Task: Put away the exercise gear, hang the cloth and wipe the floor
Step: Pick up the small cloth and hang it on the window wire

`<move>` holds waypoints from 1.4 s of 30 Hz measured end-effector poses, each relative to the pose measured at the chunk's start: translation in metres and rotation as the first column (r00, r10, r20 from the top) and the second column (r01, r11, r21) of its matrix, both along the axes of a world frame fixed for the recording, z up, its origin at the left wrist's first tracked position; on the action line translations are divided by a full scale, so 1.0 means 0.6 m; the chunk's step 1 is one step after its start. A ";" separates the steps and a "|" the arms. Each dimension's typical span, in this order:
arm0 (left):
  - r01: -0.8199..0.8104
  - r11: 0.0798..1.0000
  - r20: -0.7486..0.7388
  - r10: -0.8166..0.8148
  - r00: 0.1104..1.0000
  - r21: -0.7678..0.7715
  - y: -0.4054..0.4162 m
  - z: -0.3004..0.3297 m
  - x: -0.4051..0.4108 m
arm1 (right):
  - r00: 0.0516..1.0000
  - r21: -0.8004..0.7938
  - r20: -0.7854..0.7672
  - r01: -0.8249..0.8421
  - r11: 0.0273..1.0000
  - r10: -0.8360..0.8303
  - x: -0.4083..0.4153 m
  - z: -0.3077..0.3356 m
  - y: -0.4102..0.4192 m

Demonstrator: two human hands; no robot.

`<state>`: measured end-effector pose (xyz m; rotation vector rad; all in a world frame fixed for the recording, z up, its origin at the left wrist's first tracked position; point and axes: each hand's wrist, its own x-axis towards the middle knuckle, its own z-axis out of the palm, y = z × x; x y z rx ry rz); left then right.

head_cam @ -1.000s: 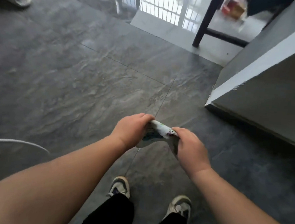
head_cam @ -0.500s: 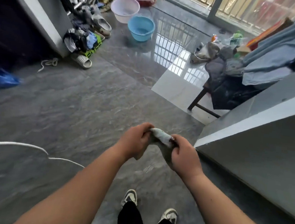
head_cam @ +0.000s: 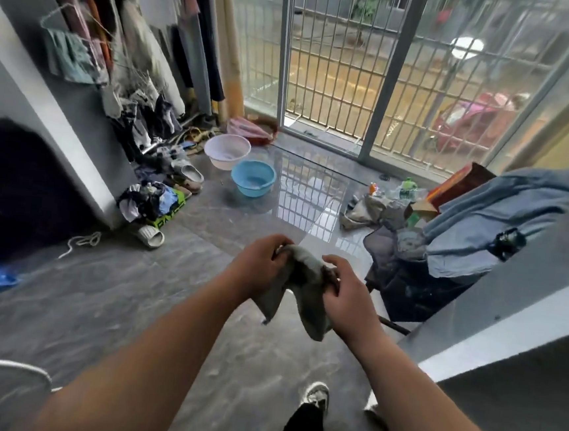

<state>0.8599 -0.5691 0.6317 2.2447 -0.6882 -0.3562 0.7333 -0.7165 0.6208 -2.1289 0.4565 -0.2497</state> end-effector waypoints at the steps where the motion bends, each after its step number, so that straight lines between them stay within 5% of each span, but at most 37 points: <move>1: 0.004 1.000 0.016 -0.004 1.000 -0.010 -0.022 0.011 0.026 | 1.000 -0.006 0.011 0.007 1.000 -0.007 0.029 0.005 -0.025; 16: -0.116 0.984 0.164 0.137 0.977 -0.134 -0.281 0.179 0.435 | 0.952 -0.143 0.289 -0.063 0.988 0.103 0.474 0.156 -0.311; 27: -0.094 0.975 0.290 0.151 0.945 -0.201 -0.439 0.238 0.823 | 0.939 -0.181 0.328 -0.046 0.982 0.105 0.844 0.188 -0.452; 32: 0.010 0.984 0.287 0.043 0.957 -0.179 -0.500 0.261 1.048 | 0.932 -0.087 0.342 -0.094 0.992 0.118 1.057 0.215 -0.500; 36: 0.120 0.986 0.269 -0.085 0.959 -0.116 -0.567 0.270 1.209 | 0.958 -0.225 0.267 -0.046 0.973 0.107 1.196 0.230 -0.541; 42: 0.277 0.944 0.260 -0.226 0.939 -0.179 -0.686 0.280 1.409 | 0.960 -0.245 0.262 0.166 0.955 -0.099 1.366 0.234 -0.663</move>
